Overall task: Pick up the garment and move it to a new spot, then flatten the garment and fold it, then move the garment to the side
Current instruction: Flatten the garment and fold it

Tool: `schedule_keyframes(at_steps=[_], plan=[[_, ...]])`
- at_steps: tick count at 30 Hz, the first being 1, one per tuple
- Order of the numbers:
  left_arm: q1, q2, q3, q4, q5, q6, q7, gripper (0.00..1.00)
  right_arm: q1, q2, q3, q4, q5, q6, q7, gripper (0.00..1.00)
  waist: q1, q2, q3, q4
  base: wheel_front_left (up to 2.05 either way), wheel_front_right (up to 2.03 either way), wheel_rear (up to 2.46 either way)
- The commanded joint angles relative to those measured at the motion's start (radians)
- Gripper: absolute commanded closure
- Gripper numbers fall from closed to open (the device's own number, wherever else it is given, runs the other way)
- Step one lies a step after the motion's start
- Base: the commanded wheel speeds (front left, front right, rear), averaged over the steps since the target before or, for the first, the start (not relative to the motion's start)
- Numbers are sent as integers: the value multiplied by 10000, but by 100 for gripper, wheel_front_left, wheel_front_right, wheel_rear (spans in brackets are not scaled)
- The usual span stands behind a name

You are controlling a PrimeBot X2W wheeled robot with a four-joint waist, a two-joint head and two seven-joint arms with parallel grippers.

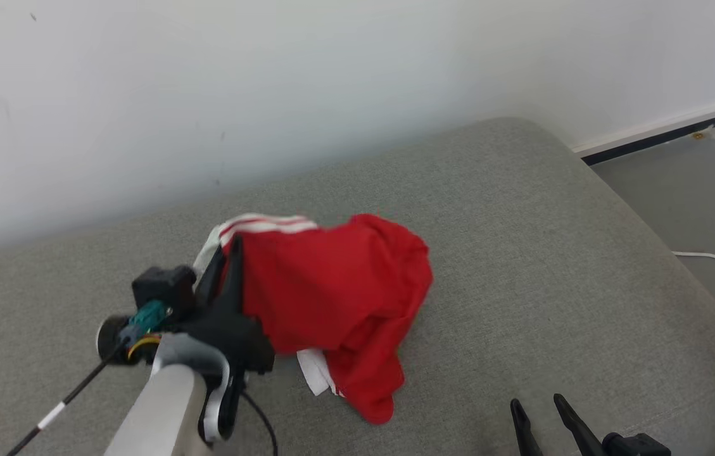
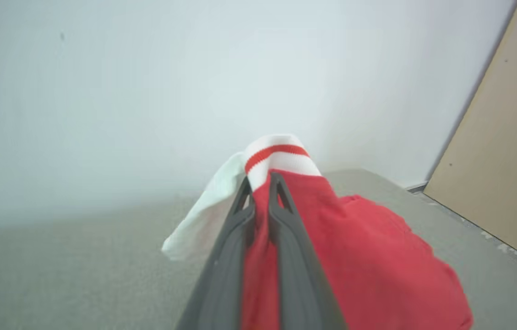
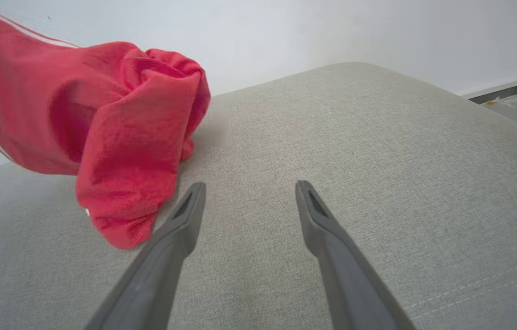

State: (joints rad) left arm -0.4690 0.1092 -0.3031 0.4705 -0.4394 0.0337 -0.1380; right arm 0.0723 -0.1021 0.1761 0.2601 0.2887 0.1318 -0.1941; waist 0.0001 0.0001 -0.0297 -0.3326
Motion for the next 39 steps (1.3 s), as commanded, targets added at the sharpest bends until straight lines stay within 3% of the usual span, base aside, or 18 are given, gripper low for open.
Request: schedule_keyframes(at_steps=[1,9,15,22,27,39], plan=[[-301,-36,-110,-139,91,-76,-79,100,-54,24,-2,5,6,-23,-27,0,-1,-1,-47,85,0,0,0],[-2379,-460,-1102,-770,448,-576,-519,100,-168,34,107,32,-10,-23,11,0,-1,-1,-63,113,0,0,0],[-3529,-596,-2055,-1038,-255,-840,-980,100,-267,3,275,70,-25,-23,39,0,-1,-1,-31,-81,0,0,0],[-4599,-583,-3094,-1438,-1169,-193,-1251,100,-349,17,390,146,25,-23,1,0,-1,-1,41,-233,0,0,0],[-3727,-476,-3138,-360,-1213,314,-1264,100,-284,52,310,148,53,-22,-26,0,-1,-1,203,121,0,0,0],[-252,439,-2725,1727,-2064,471,-1274,100,-105,-130,318,9,77,-22,93,0,-1,-1,340,1792,0,0,0]])
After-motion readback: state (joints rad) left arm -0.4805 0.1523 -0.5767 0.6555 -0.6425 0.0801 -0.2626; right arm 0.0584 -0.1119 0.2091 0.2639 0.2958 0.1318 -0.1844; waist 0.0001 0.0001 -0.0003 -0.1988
